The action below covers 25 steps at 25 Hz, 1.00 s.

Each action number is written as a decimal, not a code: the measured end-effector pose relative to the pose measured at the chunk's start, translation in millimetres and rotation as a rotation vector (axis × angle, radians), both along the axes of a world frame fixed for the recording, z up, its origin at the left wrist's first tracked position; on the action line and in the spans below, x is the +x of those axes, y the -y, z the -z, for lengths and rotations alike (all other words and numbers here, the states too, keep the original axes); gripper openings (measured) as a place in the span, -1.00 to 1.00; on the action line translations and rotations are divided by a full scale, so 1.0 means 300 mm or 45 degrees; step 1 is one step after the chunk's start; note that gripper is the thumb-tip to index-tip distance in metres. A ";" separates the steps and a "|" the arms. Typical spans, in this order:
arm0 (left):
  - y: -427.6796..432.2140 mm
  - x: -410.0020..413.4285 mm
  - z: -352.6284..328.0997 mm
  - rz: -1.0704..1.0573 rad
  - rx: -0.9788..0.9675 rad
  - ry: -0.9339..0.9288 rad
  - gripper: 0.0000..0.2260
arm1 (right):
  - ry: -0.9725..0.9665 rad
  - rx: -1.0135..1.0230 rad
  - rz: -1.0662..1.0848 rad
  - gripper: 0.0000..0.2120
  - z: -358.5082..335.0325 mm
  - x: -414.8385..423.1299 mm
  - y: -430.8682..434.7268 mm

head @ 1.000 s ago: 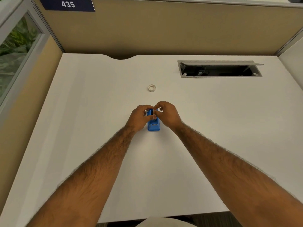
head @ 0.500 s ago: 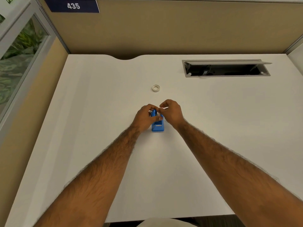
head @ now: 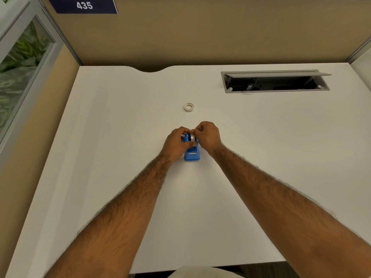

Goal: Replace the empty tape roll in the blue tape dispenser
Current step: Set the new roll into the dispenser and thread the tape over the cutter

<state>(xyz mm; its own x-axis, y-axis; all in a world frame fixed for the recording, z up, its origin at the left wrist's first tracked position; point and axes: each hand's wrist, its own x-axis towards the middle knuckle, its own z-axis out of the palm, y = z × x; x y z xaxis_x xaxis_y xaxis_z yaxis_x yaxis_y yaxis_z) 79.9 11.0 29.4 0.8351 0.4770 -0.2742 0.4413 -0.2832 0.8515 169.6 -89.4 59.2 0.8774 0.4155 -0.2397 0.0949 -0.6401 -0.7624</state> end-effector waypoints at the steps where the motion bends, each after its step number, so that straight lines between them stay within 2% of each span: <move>1: -0.002 0.000 0.002 0.007 -0.001 0.008 -0.60 | -0.005 0.007 0.000 -0.90 0.000 -0.004 0.003; 9: -0.007 -0.005 0.005 0.023 0.030 0.061 -0.65 | -0.039 0.091 0.135 -0.95 0.038 -0.086 0.056; 13: -0.009 -0.003 0.006 0.034 0.032 0.061 -0.63 | -0.033 0.049 0.154 -0.84 0.012 -0.068 0.026; 17: -0.003 0.002 0.013 0.020 0.030 0.022 -0.56 | -0.135 0.093 0.167 -0.76 -0.011 -0.043 0.011; 25: -0.008 -0.026 0.026 -0.001 -0.012 0.109 -0.63 | -0.166 0.132 0.199 -0.79 0.012 -0.091 0.058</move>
